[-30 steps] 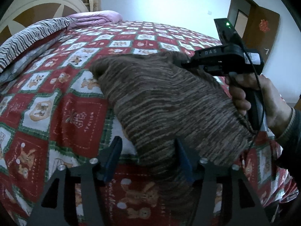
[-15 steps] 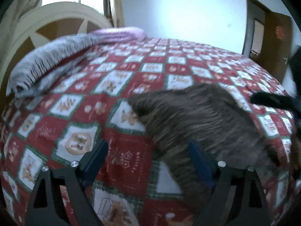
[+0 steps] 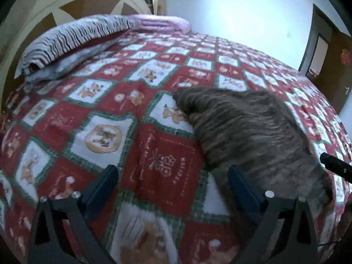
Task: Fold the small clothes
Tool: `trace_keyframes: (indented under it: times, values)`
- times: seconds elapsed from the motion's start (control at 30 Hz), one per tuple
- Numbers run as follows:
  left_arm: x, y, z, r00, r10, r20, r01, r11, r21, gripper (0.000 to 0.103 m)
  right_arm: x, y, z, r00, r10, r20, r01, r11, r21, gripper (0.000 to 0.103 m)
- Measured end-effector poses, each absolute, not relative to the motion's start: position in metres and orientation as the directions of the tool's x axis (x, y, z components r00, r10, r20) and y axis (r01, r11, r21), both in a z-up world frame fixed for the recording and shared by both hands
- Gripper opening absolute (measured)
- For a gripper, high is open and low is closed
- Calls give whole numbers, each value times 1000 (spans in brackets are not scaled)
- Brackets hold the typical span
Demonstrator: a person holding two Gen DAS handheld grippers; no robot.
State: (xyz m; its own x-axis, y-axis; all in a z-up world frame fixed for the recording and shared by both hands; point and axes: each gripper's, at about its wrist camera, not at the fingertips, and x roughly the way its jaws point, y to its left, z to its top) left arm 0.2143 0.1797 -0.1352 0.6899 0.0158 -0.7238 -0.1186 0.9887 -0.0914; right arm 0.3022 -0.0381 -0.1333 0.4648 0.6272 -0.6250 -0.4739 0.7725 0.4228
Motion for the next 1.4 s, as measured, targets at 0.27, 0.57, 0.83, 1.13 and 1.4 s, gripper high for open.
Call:
trace_keyframes:
  times: [0.27,0.57,0.83,1.13,1.4]
  values:
    - [169,153,-63,811,52,-583,-92,995,-41,102,237,-50,-80,679,485,-551,-409,873,264,56]
    - [145,135,-29,864,10,-503,-26,999,-25,103,190,-50,-32,767,445,-462,-422,892,159,59]
    - [138,133,-22,877,9,-480,-23,999,-23,103,173,-45,-22,773,450,-448,-438,889,137,60]
    - [137,133,-21,878,12,-478,-25,999,-20,103,168,-43,-23,774,450,-446,-440,888,133,60]
    - [136,132,-21,878,12,-479,-26,999,-22,103,167,-41,-23,774,450,-446,-440,888,132,60]
